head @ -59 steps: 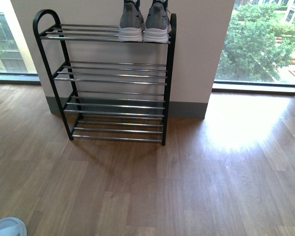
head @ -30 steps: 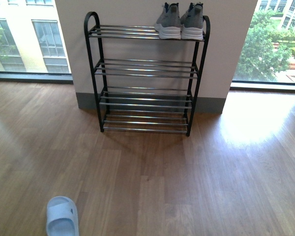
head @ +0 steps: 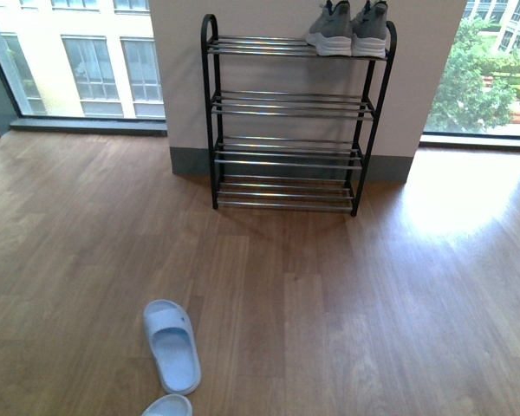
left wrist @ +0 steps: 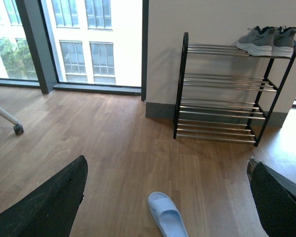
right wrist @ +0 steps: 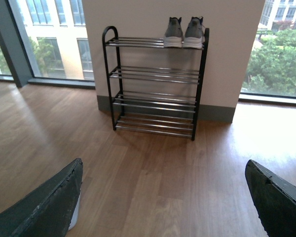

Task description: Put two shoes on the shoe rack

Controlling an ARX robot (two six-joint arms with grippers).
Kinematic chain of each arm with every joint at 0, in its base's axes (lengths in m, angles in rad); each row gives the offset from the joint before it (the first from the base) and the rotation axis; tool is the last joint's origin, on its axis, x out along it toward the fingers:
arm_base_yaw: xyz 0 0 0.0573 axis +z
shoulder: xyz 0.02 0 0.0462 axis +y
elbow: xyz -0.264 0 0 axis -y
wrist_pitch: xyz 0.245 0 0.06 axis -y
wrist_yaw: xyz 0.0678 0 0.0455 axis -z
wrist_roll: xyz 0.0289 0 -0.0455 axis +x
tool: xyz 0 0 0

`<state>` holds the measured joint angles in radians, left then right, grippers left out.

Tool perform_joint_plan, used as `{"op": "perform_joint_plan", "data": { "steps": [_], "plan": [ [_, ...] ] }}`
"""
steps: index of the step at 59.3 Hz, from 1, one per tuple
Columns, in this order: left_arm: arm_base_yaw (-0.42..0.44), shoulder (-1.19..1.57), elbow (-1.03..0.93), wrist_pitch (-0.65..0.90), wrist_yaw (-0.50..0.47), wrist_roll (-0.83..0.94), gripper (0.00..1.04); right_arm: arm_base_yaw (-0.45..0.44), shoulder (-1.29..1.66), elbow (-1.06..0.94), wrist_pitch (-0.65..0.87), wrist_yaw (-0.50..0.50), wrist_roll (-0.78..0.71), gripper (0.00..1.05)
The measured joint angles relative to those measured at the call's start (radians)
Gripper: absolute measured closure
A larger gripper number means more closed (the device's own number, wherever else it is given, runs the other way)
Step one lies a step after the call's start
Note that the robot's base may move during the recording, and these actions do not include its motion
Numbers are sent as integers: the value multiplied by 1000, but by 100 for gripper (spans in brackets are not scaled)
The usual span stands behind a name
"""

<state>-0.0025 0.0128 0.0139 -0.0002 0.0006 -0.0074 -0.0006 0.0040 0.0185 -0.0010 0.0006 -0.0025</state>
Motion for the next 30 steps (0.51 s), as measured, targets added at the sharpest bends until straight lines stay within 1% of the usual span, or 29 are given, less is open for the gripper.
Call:
{"op": "perform_joint_plan", "data": {
  "steps": [30],
  "plan": [
    [0, 0, 0, 0, 0, 0, 9, 0, 0, 0, 0, 0, 0, 9]
  ]
}}
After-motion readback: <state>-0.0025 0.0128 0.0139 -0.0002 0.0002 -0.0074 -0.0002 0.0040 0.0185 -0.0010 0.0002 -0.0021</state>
